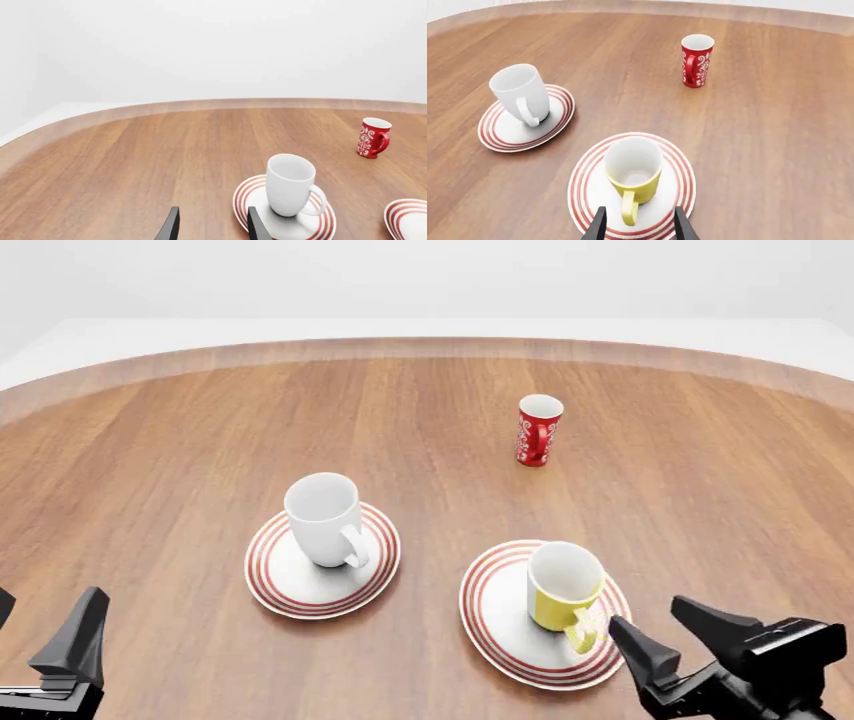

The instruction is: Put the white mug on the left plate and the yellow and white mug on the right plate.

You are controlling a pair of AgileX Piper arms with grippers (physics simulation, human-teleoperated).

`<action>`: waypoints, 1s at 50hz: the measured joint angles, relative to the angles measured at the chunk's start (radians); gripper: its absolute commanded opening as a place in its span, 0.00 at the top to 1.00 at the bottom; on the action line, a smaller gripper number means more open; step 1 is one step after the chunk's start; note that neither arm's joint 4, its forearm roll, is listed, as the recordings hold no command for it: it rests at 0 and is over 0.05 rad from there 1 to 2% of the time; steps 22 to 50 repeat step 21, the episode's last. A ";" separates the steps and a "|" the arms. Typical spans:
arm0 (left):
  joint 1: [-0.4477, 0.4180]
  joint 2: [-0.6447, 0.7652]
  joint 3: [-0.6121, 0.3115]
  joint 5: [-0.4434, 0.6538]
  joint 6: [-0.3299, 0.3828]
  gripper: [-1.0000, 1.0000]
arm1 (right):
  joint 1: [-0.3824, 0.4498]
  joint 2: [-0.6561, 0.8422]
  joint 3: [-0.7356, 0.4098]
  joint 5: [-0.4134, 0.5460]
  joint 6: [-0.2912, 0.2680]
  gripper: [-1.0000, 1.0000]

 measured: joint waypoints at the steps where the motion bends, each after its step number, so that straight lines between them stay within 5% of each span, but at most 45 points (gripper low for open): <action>1: 0.000 0.000 0.000 0.000 0.000 0.00 | -0.004 -0.016 0.000 0.014 0.001 0.00; 21: 0.000 0.000 0.000 0.000 0.000 0.00 | -0.092 -0.255 0.000 0.219 0.004 0.00; 50: 0.000 0.000 0.000 0.000 0.000 0.00 | -0.092 -0.255 0.000 0.219 0.004 0.00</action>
